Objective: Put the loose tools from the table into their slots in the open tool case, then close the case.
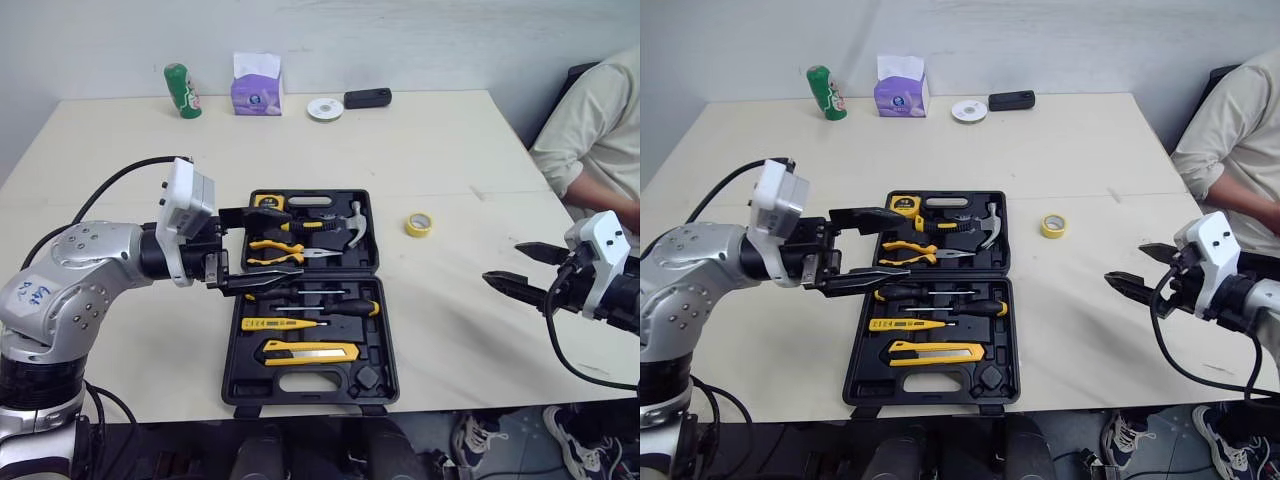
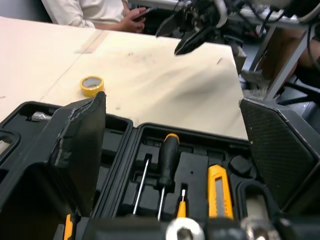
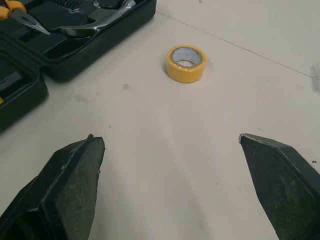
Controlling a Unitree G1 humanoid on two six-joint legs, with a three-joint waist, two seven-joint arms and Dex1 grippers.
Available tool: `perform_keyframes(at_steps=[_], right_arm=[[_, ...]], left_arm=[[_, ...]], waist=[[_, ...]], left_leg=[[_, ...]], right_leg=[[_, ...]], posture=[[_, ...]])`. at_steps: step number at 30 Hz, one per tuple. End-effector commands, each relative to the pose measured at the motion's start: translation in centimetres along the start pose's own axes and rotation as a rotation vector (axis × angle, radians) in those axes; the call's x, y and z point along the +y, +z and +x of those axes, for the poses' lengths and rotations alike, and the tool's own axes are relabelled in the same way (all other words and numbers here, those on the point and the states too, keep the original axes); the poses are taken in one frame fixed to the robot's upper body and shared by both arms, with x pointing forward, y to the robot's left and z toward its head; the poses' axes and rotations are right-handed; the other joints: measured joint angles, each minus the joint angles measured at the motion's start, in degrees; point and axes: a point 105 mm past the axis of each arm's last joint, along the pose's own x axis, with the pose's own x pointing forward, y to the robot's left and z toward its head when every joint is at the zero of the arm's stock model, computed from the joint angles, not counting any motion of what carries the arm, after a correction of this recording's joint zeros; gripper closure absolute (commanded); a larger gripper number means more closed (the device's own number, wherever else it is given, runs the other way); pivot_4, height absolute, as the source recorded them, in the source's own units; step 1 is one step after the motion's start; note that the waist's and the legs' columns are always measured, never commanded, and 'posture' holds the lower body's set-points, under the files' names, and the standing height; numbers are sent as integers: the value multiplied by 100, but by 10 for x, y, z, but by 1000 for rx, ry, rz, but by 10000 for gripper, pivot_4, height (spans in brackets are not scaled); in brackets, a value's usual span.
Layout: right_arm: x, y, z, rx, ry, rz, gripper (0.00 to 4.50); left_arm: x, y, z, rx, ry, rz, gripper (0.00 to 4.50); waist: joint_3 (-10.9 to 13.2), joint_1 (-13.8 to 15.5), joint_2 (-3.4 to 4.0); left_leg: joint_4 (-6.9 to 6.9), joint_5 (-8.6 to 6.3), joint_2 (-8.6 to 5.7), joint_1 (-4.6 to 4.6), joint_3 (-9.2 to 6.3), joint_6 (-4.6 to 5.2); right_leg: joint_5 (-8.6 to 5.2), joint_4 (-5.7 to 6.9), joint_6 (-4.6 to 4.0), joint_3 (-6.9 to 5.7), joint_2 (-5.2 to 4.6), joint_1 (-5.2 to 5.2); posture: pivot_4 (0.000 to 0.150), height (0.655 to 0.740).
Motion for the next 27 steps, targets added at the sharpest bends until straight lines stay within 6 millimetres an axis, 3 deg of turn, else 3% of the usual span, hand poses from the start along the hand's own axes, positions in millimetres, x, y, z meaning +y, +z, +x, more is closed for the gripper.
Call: perform_keyframes(at_steps=[1, 5, 15, 21, 27], right_arm=[[3, 16, 12, 30, 111, -128, 0], [0, 31, 48, 111, 264, -249, 0], [-12, 49, 123, 348, 419, -556, 0], [-14, 56, 153, 388, 373, -629, 0], [-5, 55, 167, 386, 397, -640, 0]], left_arm=[[4, 0, -3, 22, 25, 71, 398], [13, -11, -9, 62, 94, 95, 398], [2, -10, -3, 32, 103, 99, 398], [-1, -13, -1, 40, 112, 105, 398], [-1, -11, 1, 35, 120, 115, 398]], waist=[[1, -49, 0], [10, -160, 9], [18, -241, 11], [19, -250, 12], [19, -252, 12]], left_leg=[[0, 0, 1, 1, 0, 0], [0, 0, 1, 9, 10, 0], [8, 9, 2, -9, 11, -3], [12, 11, 4, -8, 9, -6], [12, 11, 4, -9, 7, -6]], right_leg=[[0, 0, 0, 0, 2, 0], [1, 5, -2, 6, 0, -2], [-1, 9, -7, -2, -6, -16], [-1, 18, -8, -2, -6, -16], [-1, 19, -8, -2, -7, -16]], posture=[[1500, 7252], [1500, 7252], [1500, 7252], [1500, 7252], [1500, 7252]])
